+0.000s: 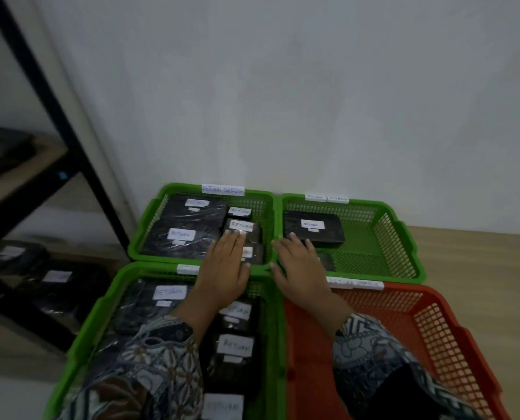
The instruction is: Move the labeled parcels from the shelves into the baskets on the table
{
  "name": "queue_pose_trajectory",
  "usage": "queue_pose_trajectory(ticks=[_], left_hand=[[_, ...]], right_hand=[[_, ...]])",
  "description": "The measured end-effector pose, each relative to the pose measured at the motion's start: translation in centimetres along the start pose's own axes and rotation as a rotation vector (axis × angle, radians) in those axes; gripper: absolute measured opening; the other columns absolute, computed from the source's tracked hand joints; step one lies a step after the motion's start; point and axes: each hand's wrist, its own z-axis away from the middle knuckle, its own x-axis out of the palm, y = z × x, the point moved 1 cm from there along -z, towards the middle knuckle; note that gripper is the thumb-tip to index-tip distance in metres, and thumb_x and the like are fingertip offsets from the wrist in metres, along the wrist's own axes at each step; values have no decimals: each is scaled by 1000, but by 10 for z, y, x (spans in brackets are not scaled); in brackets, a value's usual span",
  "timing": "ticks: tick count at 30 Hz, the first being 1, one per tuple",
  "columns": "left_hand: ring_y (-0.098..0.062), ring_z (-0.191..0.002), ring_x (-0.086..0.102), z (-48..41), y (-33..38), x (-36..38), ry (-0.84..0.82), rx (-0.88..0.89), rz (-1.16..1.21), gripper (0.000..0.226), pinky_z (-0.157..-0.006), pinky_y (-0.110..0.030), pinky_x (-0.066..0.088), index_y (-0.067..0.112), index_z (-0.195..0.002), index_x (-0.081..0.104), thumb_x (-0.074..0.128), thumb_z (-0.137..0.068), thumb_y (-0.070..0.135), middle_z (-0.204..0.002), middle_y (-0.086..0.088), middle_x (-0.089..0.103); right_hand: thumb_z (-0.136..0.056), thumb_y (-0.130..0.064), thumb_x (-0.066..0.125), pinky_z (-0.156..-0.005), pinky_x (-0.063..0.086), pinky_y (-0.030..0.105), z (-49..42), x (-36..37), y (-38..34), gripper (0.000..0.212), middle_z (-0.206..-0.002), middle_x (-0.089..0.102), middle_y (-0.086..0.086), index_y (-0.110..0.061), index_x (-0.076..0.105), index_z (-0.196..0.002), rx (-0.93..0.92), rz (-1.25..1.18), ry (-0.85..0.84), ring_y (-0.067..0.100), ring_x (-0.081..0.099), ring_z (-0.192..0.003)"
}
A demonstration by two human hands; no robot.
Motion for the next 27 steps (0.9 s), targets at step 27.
queue_pose_trajectory(ticks=[27], left_hand=[[-35, -124, 48, 392, -274, -164, 44, -550, -127, 61, -98, -54, 42, 2, -130, 51, 33, -81, 33, -130, -16, 55]], right_hand=[[-98, -37, 38, -118, 8, 37, 57, 111, -472, 54, -154, 27, 1, -17, 28, -147, -452, -187, -247, 19, 12, -146]])
